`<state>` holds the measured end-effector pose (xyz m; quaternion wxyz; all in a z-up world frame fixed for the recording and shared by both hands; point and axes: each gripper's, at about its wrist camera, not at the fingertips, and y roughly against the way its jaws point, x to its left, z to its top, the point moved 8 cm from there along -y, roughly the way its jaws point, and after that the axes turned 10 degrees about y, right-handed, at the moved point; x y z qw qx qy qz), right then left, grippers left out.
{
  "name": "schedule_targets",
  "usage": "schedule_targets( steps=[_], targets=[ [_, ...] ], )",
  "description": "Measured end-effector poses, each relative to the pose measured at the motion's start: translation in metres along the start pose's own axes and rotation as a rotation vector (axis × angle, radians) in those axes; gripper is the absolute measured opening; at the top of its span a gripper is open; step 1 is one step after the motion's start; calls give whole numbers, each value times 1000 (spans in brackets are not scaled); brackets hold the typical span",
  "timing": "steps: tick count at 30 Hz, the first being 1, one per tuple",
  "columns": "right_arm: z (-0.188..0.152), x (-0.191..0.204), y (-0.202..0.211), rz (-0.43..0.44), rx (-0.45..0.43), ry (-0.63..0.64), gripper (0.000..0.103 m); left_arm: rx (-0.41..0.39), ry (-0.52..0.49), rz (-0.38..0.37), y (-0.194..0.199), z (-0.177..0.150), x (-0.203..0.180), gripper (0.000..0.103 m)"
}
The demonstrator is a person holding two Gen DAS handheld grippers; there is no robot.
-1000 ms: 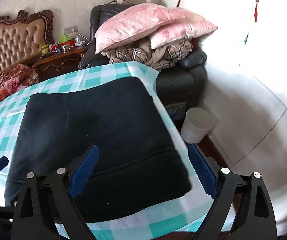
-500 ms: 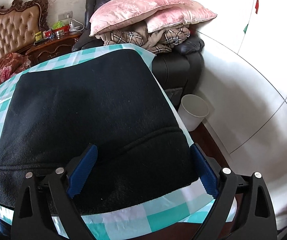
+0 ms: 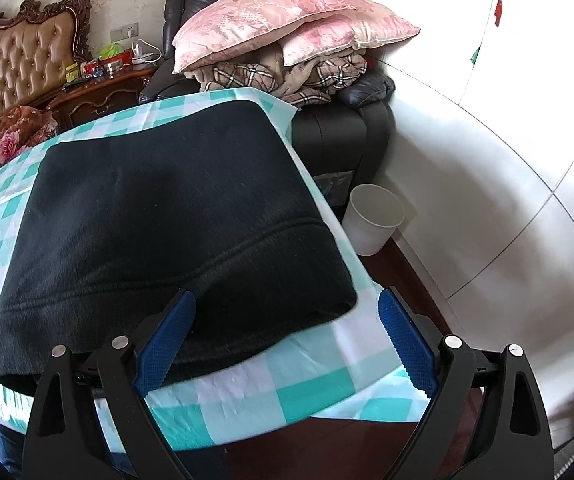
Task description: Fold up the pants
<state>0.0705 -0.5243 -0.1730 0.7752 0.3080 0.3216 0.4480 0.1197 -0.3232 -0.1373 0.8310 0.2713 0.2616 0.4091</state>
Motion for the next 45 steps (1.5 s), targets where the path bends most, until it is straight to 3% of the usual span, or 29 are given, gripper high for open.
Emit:
schedule_targets(
  steps=[10, 17, 22, 26, 31, 35, 41, 45],
  targets=[
    [-16, -14, -2, 0, 33, -16, 89, 45, 2, -45, -14, -3, -11, 92],
    [-19, -13, -7, 9, 48, -17, 89, 75, -26, -116, -61, 52, -40, 92],
    [-20, -14, -8, 15, 56, -12, 89, 175, -135, -147, -115, 73, -85, 92],
    [-22, -13, -8, 14, 64, -5, 89, 206, -214, -88, -159, 93, -108, 92],
    [-26, -13, -12, 26, 81, -10, 89, 255, -210, -16, -215, 113, -116, 93],
    [-26, -12, -16, 12, 98, 4, 89, 286, -236, 43, -240, 111, -115, 101],
    [-34, -13, -22, 11, 126, 3, 89, 296, -204, 17, -236, 110, -105, 102],
    [-32, -17, -11, 6, 103, -5, 89, 220, -160, 9, -190, 114, -92, 101]
  ],
)
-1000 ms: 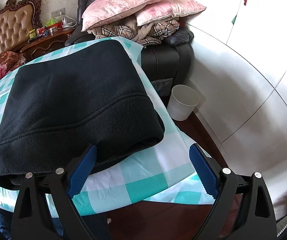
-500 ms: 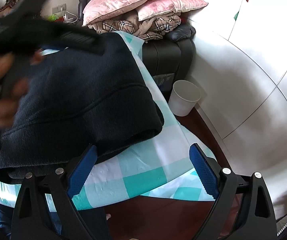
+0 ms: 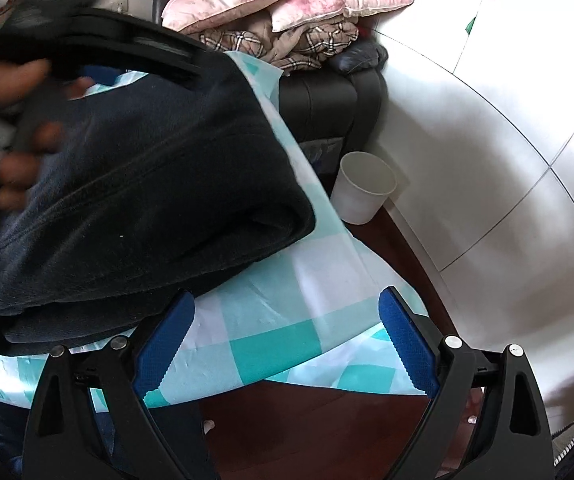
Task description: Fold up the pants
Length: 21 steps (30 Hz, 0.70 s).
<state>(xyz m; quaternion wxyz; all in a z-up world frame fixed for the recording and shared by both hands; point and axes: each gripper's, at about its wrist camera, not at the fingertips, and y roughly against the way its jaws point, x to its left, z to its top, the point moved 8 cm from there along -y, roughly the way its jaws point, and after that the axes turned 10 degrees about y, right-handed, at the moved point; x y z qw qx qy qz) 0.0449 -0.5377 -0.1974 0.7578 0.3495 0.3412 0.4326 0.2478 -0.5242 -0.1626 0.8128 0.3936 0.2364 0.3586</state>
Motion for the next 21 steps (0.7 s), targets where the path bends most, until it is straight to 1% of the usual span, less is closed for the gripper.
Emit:
schedule_targets(
  steps=[3, 6, 8, 9, 12, 14, 16, 19, 21],
  targets=[
    [-1, 0, 7, 13, -13, -9, 90, -60, 23, 17, 41, -23, 16, 101],
    [-2, 4, 16, 23, -33, -2, 90, -110, 53, 56, 81, -61, 39, 101],
    [-1, 6, 21, 33, -46, 3, 90, -130, 58, 72, 102, -86, 46, 101],
    [-1, 7, 25, 35, -54, 4, 90, -139, 58, 65, 115, -102, 48, 101],
    [0, 9, 36, 35, -79, 2, 90, -147, 78, 24, 141, -136, 47, 101],
    [0, 11, 46, 32, -97, -3, 90, -170, 103, 46, 155, -152, 52, 101],
    [2, 10, 50, 35, -112, -11, 90, -164, 122, 54, 161, -160, 55, 101],
    [4, 11, 58, 36, -128, -17, 90, -175, 151, 89, 168, -162, 65, 101],
    [5, 12, 60, 38, -134, -15, 90, -172, 169, 88, 170, -163, 70, 101]
  ],
)
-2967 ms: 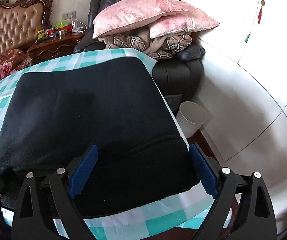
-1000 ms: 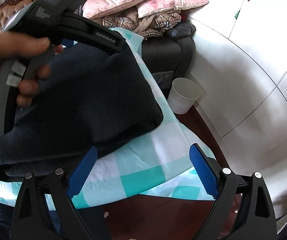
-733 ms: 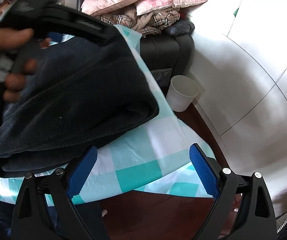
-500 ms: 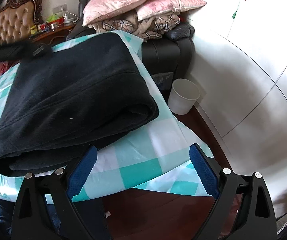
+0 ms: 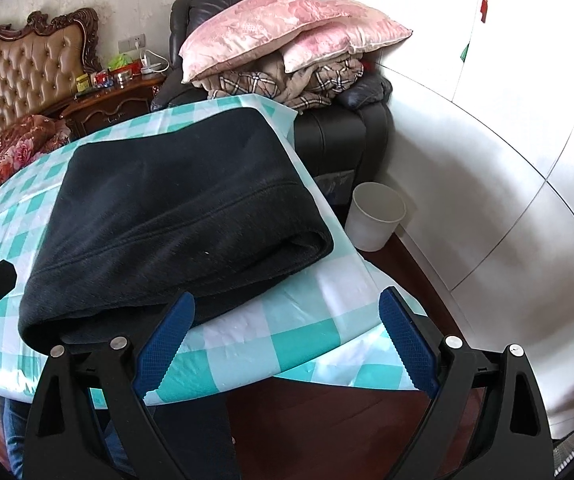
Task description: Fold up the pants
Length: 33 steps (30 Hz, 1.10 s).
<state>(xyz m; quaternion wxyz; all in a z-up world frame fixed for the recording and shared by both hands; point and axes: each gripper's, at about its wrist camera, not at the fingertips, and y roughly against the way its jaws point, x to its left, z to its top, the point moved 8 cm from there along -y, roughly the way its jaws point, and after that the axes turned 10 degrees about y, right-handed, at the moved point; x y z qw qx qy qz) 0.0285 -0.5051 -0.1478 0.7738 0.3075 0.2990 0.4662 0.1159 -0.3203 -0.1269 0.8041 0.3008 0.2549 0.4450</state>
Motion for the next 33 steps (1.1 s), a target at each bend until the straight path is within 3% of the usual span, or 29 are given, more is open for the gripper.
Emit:
schedule_targets(
  steps=[33],
  targets=[
    [4, -5, -2, 2, -3, -3, 90, 21, 3, -21, -8, 0, -6, 101]
  ],
)
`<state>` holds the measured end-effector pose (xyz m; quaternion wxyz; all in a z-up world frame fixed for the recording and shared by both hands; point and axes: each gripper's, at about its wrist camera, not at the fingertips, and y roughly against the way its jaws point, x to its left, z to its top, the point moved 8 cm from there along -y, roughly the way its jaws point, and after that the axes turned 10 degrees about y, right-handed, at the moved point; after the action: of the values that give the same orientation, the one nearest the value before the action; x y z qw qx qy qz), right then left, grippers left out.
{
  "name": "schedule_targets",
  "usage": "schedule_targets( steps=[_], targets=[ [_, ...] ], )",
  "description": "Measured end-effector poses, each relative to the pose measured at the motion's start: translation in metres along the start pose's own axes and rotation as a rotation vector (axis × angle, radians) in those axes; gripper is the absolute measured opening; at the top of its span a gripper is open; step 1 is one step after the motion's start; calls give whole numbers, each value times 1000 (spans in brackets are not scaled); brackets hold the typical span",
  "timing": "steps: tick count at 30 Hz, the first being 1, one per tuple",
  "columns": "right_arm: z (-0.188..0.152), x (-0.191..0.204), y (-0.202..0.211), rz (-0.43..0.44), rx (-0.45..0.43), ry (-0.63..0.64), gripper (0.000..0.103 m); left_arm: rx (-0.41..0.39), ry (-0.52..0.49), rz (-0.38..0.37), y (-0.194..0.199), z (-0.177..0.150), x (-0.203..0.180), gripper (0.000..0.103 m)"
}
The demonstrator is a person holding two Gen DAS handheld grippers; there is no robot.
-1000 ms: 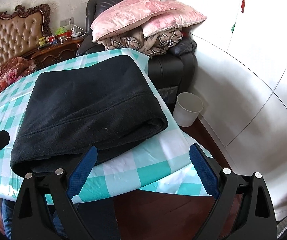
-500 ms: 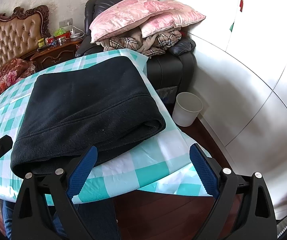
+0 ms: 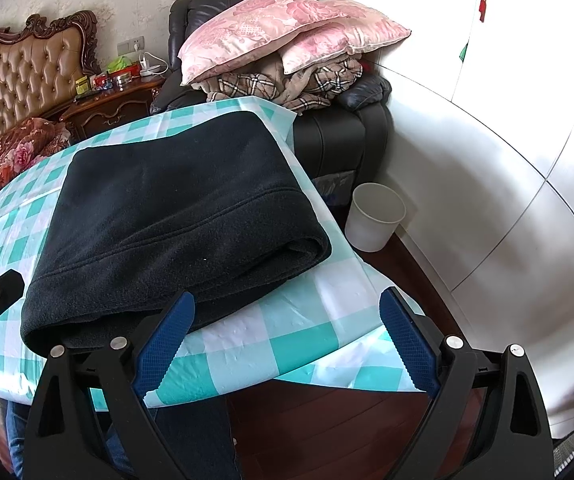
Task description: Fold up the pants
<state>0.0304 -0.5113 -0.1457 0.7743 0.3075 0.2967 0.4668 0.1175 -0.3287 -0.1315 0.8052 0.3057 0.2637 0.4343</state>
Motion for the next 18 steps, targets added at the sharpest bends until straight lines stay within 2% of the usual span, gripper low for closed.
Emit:
schedule_targets(
  steps=[18],
  targets=[
    [-3, -1, 0, -1, 3, -2, 90, -2, 1, 0, 0, 0, 0, 101]
  ],
)
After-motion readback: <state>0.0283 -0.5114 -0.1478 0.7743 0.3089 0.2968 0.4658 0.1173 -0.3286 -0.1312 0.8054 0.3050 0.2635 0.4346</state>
